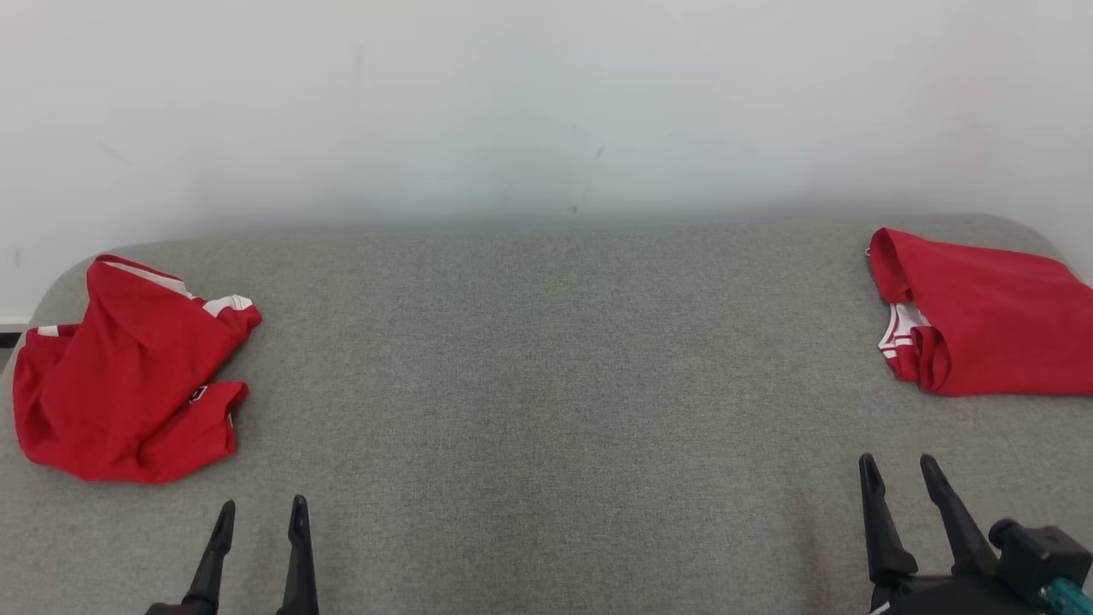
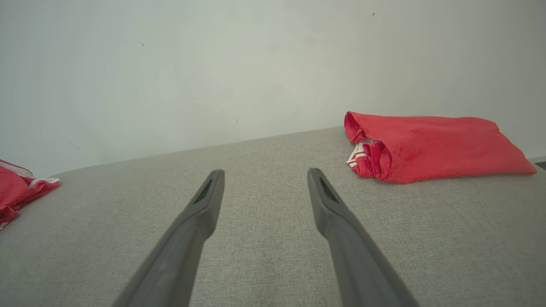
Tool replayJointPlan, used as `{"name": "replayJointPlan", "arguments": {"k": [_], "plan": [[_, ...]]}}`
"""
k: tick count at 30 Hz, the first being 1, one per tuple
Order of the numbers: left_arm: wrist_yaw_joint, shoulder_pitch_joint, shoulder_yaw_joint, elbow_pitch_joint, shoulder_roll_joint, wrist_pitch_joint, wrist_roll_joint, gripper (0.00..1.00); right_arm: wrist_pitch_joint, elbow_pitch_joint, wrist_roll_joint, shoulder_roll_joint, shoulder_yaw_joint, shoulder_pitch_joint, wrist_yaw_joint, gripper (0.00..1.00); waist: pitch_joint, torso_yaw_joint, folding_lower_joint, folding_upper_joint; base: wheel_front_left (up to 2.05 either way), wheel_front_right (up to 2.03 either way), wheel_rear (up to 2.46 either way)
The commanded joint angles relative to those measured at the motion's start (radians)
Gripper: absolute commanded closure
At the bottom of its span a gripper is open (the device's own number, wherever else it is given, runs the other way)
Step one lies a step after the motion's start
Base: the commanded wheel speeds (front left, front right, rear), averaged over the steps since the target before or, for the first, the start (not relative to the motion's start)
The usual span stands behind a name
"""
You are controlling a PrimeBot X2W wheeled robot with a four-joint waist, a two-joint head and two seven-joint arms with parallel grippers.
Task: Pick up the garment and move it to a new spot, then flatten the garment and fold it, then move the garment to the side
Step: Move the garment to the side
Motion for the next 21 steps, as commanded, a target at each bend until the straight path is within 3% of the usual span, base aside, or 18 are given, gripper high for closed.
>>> {"name": "replayJointPlan", "arguments": {"k": [1, 8, 21], "plan": [[0.001, 0.009, -0.002, 0.007, -0.003, -0.003, 0.006, 0.0, 0.003, -0.01, -0.009, 0.01, -0.008, 0.021, -0.002, 0.0, -0.005, -0.003, 0.0001, 0.0001, 0.0, 0.0, 0.0], [-0.001, 0.009, 0.0, 0.033, -0.002, -0.003, 0.018, 0.0, 0.025, -0.067, -0.033, 0.053, -0.038, 0.082, -0.002, 0.0, -0.019, -0.006, 0.0001, 0.0001, 0.0, 0.0, 0.0], [-0.002, -0.011, -0.007, 0.083, -0.002, -0.003, 0.027, 0.0, 0.044, -0.11, -0.047, 0.076, -0.057, 0.114, -0.002, 0.0, -0.025, 0.01, 0.0001, 0.0001, 0.0, 0.0, 0.0]]}}
